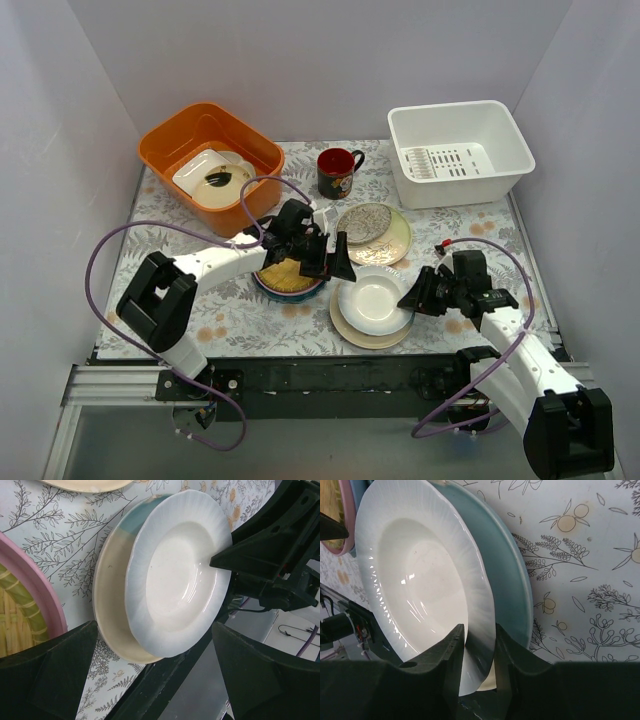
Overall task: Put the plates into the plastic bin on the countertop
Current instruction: Pick up the plate at the center of the board.
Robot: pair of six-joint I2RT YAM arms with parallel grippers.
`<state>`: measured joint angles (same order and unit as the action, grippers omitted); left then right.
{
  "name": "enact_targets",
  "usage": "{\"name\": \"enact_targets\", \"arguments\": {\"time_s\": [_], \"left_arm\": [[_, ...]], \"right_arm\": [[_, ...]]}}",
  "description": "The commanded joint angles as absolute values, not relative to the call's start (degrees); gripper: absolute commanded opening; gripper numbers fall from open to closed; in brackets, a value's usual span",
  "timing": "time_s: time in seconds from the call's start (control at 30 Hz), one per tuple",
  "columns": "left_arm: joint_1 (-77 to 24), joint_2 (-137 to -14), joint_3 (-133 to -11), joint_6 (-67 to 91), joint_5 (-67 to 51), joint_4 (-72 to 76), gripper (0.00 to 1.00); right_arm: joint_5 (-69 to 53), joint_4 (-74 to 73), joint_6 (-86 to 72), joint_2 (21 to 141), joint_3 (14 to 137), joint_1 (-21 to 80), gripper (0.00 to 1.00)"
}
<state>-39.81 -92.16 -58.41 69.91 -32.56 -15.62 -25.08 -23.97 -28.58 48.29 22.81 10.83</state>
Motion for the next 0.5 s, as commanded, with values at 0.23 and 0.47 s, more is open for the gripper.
{"name": "enact_targets", "arguments": {"time_s": [0.23,0.47], "left_arm": [[-41.40,-94.74,-57.57,70.22,-33.93,-14.68,0.98],[-42.19,-95.18,-57.39,70.31,-32.61,-14.59,0.98]], "right_arm": [[-30.49,-14.69,-34.28,45.62,16.27,10.46,0.34],[-31.03,-12.57,-35.68,45.62,14.77,10.46,0.26]]}}
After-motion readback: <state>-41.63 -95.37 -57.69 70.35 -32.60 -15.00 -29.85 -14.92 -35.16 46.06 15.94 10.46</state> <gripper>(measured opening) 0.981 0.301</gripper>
